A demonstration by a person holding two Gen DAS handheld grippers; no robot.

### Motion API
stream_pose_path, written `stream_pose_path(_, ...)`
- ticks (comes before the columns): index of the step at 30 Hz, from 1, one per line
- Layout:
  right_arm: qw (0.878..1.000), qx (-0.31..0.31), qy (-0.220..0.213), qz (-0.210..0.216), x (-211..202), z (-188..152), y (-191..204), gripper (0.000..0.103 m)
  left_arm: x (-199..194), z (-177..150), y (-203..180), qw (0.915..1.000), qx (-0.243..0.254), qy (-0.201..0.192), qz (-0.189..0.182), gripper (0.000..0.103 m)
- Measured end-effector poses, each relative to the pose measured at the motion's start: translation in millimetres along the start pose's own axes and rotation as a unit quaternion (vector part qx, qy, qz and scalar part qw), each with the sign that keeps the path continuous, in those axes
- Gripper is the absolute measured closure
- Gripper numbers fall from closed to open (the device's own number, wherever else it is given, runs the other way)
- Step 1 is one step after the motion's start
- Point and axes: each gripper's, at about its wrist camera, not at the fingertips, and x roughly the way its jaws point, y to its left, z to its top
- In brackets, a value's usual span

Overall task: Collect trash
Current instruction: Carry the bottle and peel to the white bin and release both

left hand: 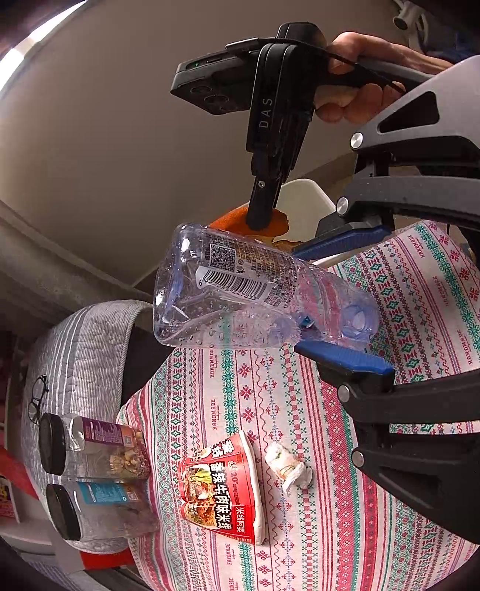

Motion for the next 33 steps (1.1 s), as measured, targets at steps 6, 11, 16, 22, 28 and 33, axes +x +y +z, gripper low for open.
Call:
stream_pose_path(6,0.998,0.017,-0.061,-0.030,-55,20,-52,0.096,39,11,-41,0.9994,0.010,0.014,-0.031,0.058)
stream_pose_path(11,0.995,0.045,-0.071,-0.055,-69,26,-88,0.096,76,20,-71,0.9986,0.018,0.023,-0.045,0.058)
stream_pose_path(16,0.994,0.046,-0.080,-0.060,-76,28,-98,0.096,109,26,-90,0.9980,0.016,0.024,-0.056,0.057)
stream_pose_path(22,0.988,0.079,-0.094,-0.090,-81,29,-111,0.048,140,23,-95,0.9980,0.025,0.050,-0.030,0.034)
stream_pose_path(28,0.985,0.093,-0.118,-0.089,-91,29,-118,0.041,109,22,-74,0.9984,0.025,0.050,-0.001,0.029)
stream_pose_path(33,0.986,0.101,-0.113,-0.067,-85,30,-115,0.041,51,29,-34,0.9966,0.024,0.031,0.073,0.029)
